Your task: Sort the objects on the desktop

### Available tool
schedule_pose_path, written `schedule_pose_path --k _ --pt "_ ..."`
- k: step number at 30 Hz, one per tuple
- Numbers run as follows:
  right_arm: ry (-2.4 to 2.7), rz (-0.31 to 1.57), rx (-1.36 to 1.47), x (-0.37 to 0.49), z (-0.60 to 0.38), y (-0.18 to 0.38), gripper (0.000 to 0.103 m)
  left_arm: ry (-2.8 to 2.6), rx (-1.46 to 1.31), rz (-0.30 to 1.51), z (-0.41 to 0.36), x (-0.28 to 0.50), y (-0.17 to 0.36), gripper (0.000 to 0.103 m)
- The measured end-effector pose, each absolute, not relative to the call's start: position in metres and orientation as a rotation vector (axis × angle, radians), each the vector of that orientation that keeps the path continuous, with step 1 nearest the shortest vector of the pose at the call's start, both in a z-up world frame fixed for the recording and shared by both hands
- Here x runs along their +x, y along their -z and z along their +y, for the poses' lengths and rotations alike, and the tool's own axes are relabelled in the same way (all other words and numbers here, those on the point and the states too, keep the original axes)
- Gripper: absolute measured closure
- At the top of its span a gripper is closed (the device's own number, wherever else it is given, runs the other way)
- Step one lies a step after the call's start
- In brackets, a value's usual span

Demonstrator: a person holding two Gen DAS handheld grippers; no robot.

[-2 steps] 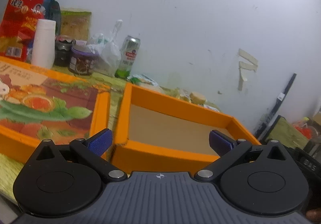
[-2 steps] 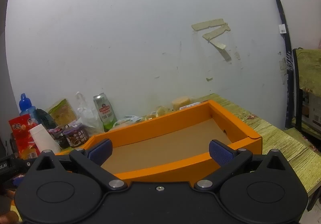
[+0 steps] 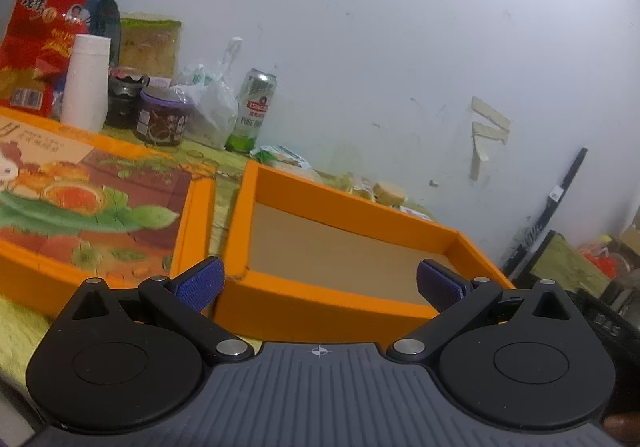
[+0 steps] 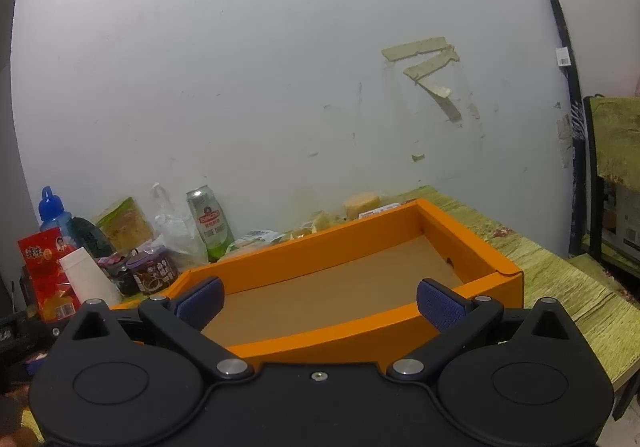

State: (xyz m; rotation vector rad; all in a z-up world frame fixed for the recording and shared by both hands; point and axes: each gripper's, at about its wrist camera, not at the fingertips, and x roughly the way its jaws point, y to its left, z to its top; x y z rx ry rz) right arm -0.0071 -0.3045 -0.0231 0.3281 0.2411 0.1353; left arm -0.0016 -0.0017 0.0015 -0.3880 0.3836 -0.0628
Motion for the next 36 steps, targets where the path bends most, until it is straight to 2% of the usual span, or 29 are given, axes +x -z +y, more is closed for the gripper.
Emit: schedule_pose_path --k 5,8,10,13,18,21,27,36 --pt "-0.128 0.276 0.355 -0.005 -0.307 0.025 0.000 0.087 -0.307 0.318 -0.040 -0.030 0.003 0.000" --pt "-0.123 0.296 0.371 -0.004 -0.309 0.027 0.000 0.094 -0.370 0.377 -0.047 -0.038 0.002 0.000" --pt "-0.120 0.306 0.380 -0.004 -0.309 0.027 0.000 0.107 -0.453 0.447 -0.031 -0.033 -0.005 0.000" --pt "-0.122 0.307 0.384 -0.006 -0.307 0.025 0.000 0.083 -0.430 0.486 -0.032 -0.031 -0.001 0.000" --pt "-0.132 0.309 0.385 -0.006 -0.305 0.023 0.000 -0.018 -0.358 0.417 -0.025 -0.036 -0.009 0.000" --pt "-0.140 0.310 0.367 -0.006 -0.302 0.023 0.000 -0.159 -0.256 0.445 -0.015 -0.027 -0.015 0.000" --pt "-0.184 0.342 0.294 -0.002 -0.295 0.017 0.000 -0.235 -0.244 0.614 0.020 -0.019 -0.002 0.000" --pt "-0.172 0.342 0.282 -0.002 -0.291 0.013 0.000 -0.268 -0.161 0.663 0.069 0.006 0.024 0.000"
